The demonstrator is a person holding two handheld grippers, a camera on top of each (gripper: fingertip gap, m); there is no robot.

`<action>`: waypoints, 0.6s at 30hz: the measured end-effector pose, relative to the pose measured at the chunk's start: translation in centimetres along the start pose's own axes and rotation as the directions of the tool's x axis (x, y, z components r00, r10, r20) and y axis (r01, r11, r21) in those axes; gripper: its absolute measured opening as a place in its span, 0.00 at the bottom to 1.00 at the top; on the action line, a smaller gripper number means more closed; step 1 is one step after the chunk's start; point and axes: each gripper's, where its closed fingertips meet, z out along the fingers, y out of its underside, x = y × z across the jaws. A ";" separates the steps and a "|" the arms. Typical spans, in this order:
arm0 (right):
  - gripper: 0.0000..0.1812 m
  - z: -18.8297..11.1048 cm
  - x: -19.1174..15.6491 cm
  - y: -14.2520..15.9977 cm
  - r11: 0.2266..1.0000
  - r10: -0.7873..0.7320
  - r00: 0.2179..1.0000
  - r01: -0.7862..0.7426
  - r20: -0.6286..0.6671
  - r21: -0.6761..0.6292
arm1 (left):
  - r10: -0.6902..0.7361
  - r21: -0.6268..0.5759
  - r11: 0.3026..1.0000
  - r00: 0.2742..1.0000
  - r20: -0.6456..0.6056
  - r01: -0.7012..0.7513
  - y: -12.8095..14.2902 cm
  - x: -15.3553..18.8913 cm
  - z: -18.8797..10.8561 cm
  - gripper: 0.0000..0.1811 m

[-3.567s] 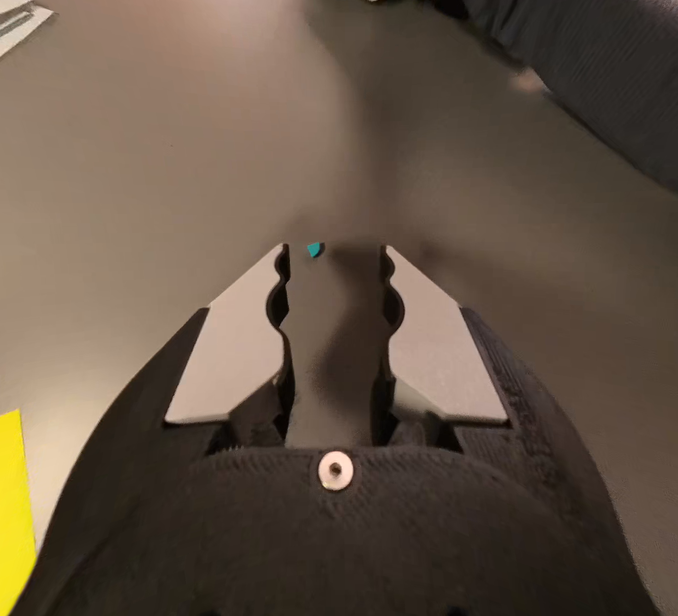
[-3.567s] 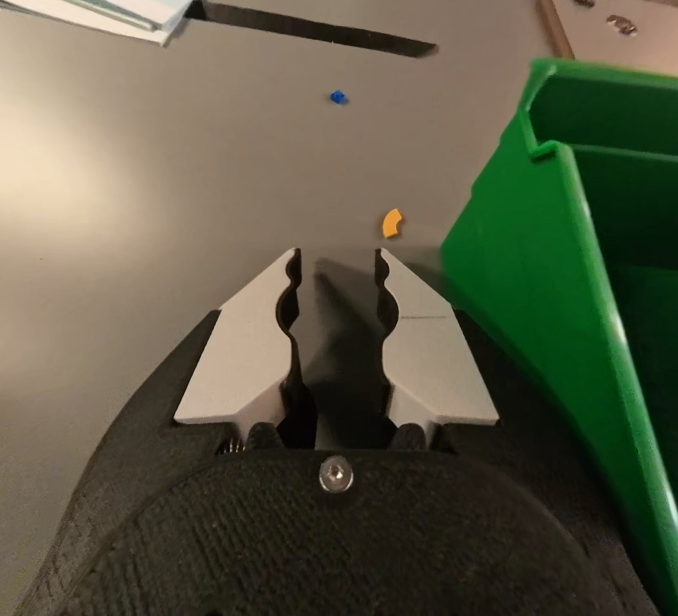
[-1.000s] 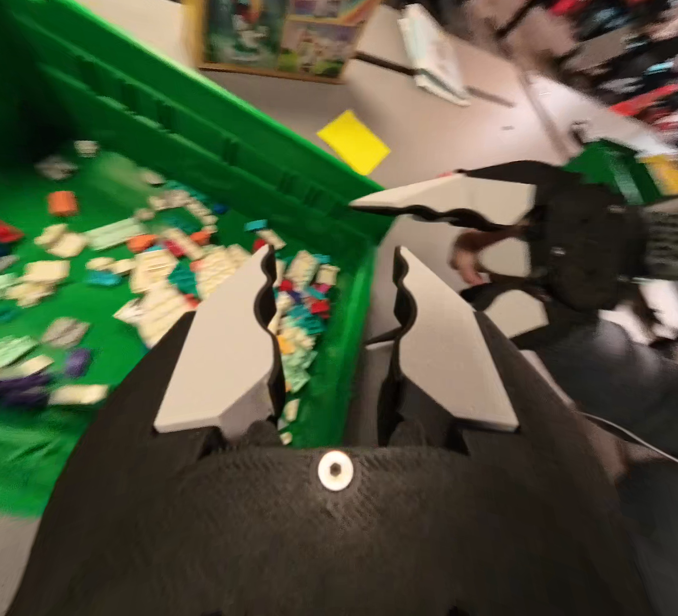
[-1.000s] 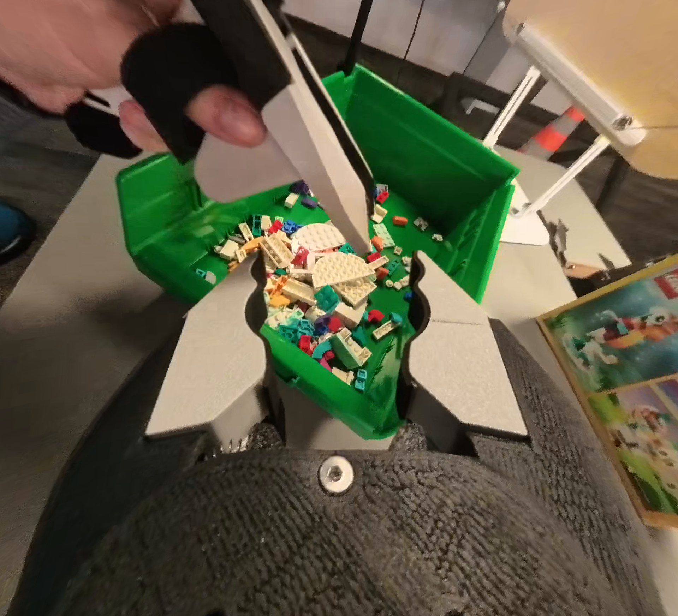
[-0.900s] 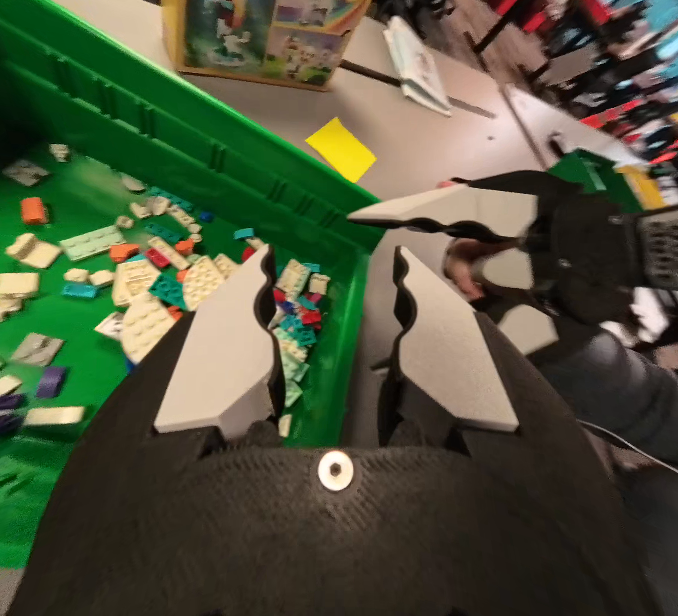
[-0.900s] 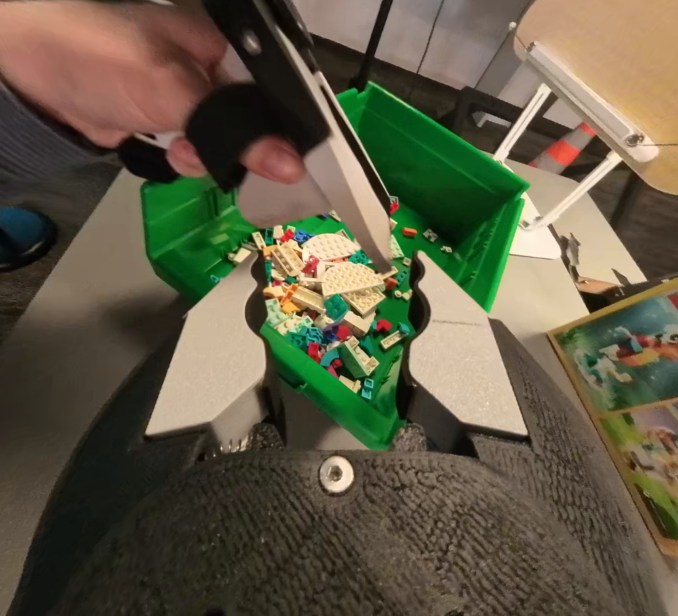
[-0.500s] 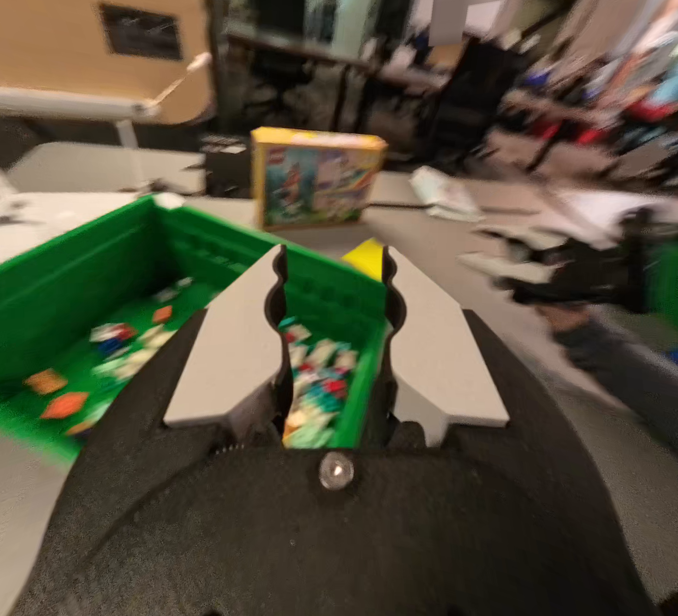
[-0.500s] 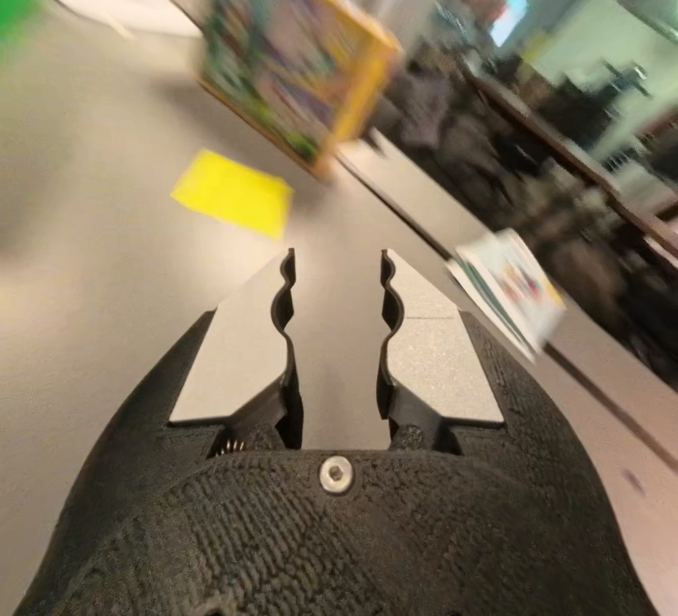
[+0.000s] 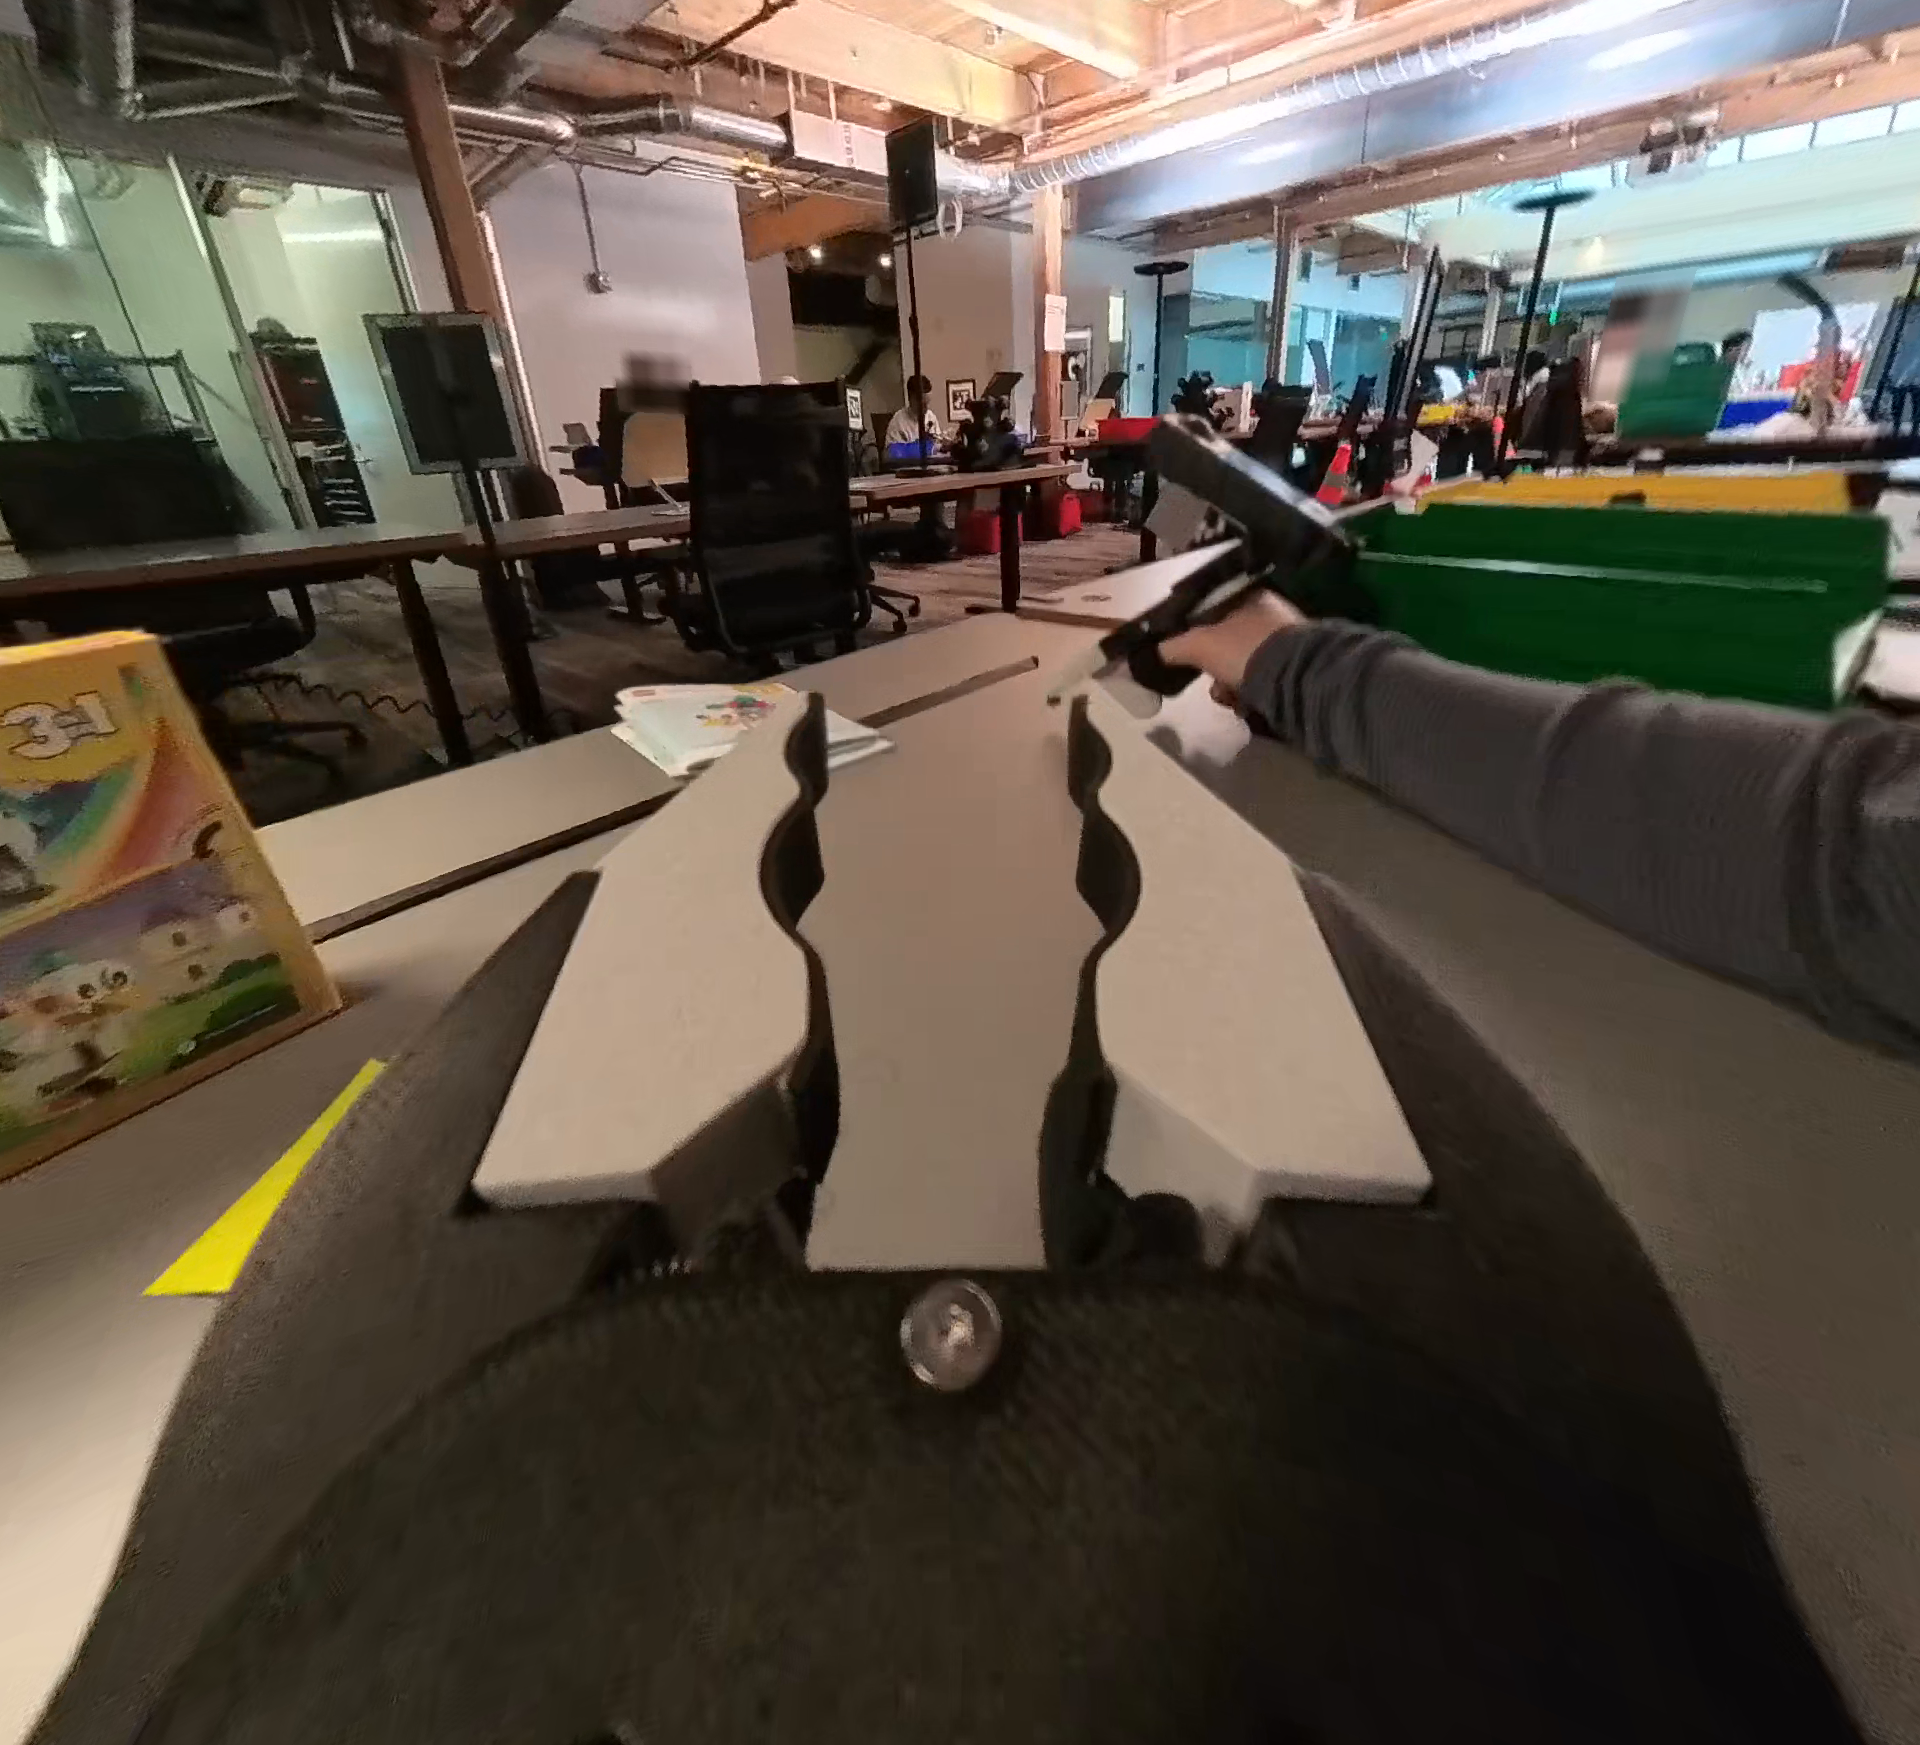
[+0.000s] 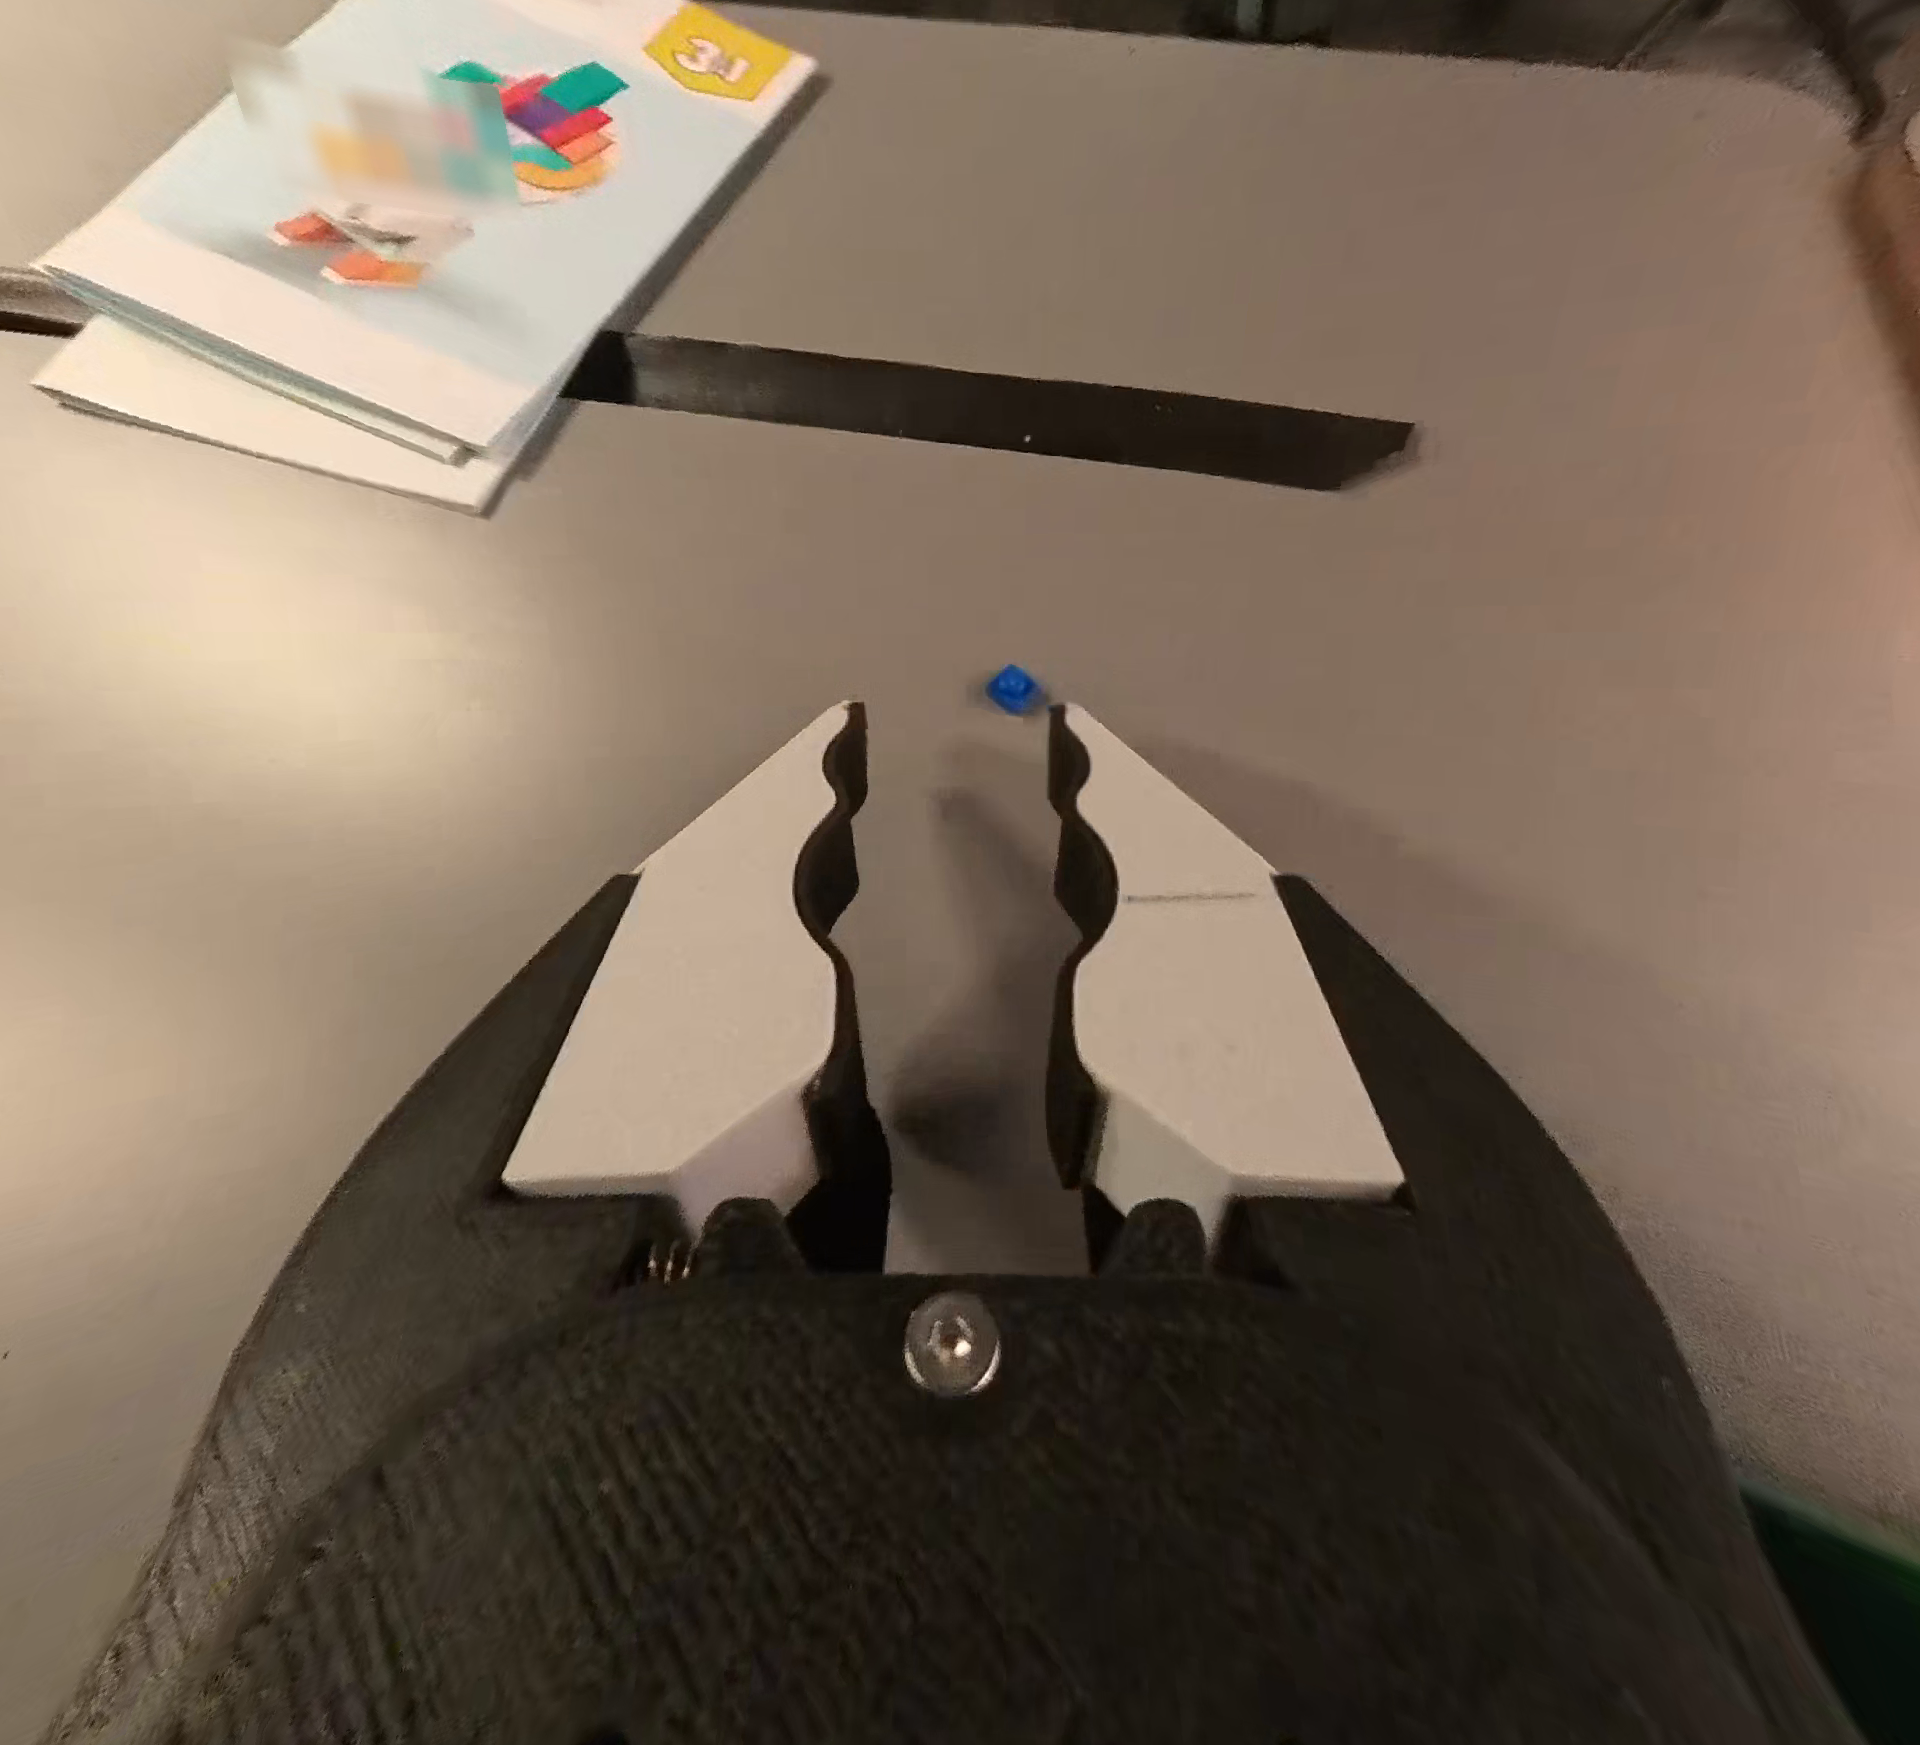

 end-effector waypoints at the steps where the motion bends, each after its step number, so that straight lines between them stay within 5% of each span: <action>1: 0.18 0.2 0.3 0.0 1.000 0.006 1.000 -0.006 0.015 -0.006 | 0.027 -0.012 1.000 1.000 -0.010 -0.027 0.4 0.3 0.0 0.25; 14: 0.04 1.9 0.8 0.3 0.994 -0.049 0.996 0.056 0.077 -0.090 | -0.021 -0.069 0.997 1.000 -0.015 0.020 2.0 -0.1 0.3 0.24; 18: 0.03 1.1 -1.4 -1.1 0.963 -0.268 0.958 0.265 0.100 0.042 | -0.018 -0.089 0.996 1.000 -0.018 0.016 2.4 0.0 0.5 0.23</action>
